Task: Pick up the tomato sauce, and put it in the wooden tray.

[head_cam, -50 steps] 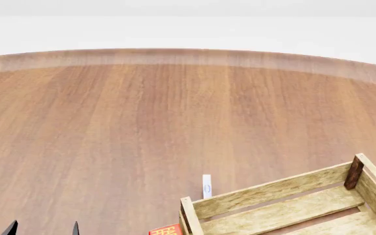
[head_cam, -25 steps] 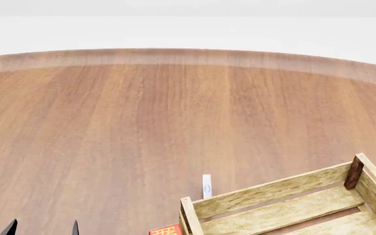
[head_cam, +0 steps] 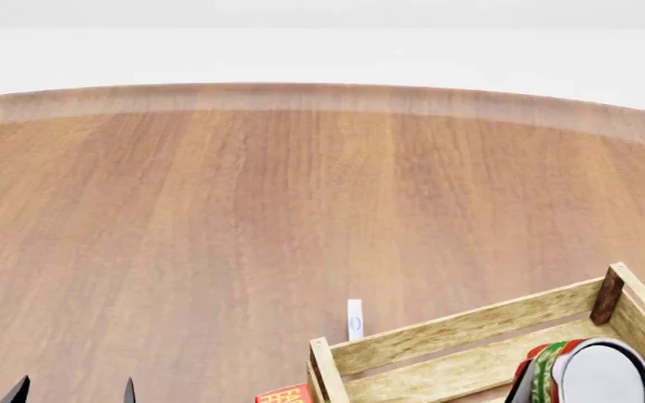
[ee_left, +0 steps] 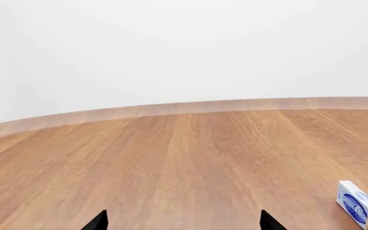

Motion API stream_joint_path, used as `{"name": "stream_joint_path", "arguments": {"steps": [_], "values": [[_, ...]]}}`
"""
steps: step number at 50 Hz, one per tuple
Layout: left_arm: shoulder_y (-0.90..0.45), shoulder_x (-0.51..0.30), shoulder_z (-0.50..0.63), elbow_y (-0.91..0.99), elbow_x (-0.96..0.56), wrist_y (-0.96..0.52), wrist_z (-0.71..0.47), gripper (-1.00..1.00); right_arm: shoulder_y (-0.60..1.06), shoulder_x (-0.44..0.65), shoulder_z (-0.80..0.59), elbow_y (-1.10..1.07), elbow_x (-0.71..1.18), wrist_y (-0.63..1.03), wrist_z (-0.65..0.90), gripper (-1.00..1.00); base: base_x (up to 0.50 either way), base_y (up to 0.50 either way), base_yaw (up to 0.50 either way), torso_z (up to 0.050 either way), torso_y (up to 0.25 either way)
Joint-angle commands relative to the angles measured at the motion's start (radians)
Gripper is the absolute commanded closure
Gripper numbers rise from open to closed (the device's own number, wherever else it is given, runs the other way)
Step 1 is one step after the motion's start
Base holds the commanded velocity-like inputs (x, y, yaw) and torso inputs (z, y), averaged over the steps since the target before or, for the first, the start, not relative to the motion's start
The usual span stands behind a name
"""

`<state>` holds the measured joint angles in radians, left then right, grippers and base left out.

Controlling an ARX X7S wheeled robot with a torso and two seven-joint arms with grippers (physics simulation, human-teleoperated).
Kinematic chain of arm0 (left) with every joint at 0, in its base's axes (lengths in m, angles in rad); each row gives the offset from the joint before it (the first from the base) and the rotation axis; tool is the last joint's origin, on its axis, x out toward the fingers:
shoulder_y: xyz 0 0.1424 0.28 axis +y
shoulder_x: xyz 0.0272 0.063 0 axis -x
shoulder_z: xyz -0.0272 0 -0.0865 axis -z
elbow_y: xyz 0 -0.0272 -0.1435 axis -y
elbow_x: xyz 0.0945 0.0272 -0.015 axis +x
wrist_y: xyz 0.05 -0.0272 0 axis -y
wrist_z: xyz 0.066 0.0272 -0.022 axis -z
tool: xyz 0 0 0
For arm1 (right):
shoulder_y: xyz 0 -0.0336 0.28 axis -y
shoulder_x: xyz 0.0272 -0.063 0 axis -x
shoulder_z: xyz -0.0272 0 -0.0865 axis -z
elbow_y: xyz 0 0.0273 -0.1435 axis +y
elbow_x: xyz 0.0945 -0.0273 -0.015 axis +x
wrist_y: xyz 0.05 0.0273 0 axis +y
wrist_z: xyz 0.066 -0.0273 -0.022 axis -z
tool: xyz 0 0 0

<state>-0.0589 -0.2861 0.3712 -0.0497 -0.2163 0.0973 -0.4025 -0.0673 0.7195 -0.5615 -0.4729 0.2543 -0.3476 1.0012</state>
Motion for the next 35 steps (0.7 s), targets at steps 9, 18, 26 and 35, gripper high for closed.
{"name": "stream_joint_path", "arguments": {"steps": [9,18,26,35], "values": [[0.0,-0.004,0.006,0.002,-0.002,0.0,-0.005,-1.0,0.159,-0.039,-0.006,0.02,0.052,0.198,-0.027,1.0,0.0,0.0,0.0,0.0,0.001],[0.0,-0.005,0.008,-0.003,-0.004,0.007,-0.005,-1.0,0.28,-0.09,-0.02,0.104,0.108,0.3,-0.072,1.0,0.0,0.0,0.0,0.0,0.0],[-0.001,-0.006,0.01,-0.005,-0.007,0.008,-0.006,-1.0,0.363,-0.131,-0.013,0.199,0.154,0.348,-0.104,1.0,0.0,0.0,0.0,0.0,0.0],[-0.006,-0.007,0.011,-0.007,-0.01,0.006,-0.007,-1.0,0.431,-0.179,-0.02,0.313,0.157,0.369,-0.131,1.0,0.0,0.0,0.0,0.0,0.0]]}}
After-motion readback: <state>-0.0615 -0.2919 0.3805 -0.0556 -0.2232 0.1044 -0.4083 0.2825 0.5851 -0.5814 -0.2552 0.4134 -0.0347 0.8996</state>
